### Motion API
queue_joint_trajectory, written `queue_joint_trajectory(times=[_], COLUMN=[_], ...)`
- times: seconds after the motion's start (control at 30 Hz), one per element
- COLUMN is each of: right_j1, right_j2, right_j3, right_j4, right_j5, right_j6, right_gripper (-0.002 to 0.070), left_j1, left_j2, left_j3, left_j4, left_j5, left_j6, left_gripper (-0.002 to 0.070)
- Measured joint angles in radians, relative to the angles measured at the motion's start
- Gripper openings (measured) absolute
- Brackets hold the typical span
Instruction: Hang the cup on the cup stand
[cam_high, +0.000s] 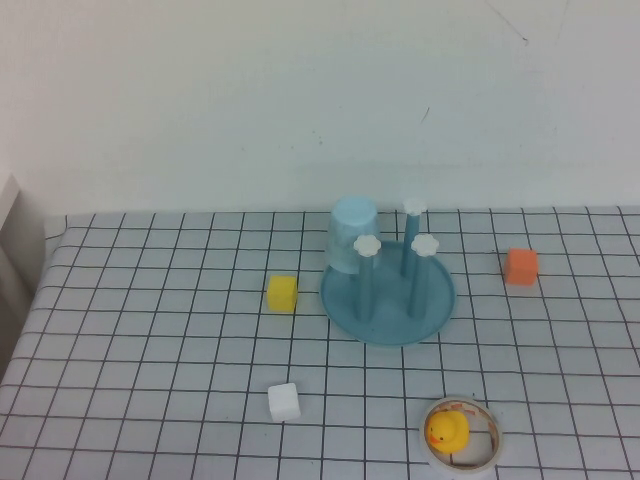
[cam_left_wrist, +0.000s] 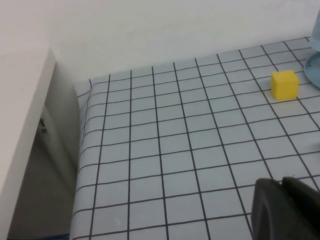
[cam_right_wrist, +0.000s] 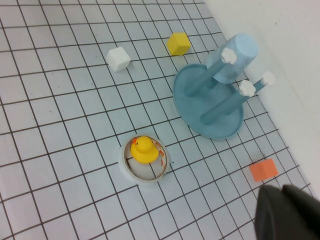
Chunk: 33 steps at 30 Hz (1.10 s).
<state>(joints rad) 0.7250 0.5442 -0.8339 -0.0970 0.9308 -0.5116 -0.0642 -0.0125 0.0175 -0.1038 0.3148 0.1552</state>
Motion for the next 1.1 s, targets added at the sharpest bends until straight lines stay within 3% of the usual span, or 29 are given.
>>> queue_joint_trajectory(times=[0.47,1.1], right_j1=[0.0,0.0], right_j2=[0.0,0.0], right_j3=[0.0,0.0], right_j4=[0.0,0.0], right_j5=[0.0,0.0], right_j6=[0.0,0.0], right_gripper=[-0.0001,-0.0001], left_j1=[0.0,0.0], left_j2=[0.0,0.0], left_j3=[0.0,-0.001], left_j4=[0.104,0.109], left_j5=[0.004,0.006], left_j6=[-0.105,-0.138], left_gripper=[-0.0001,-0.0001])
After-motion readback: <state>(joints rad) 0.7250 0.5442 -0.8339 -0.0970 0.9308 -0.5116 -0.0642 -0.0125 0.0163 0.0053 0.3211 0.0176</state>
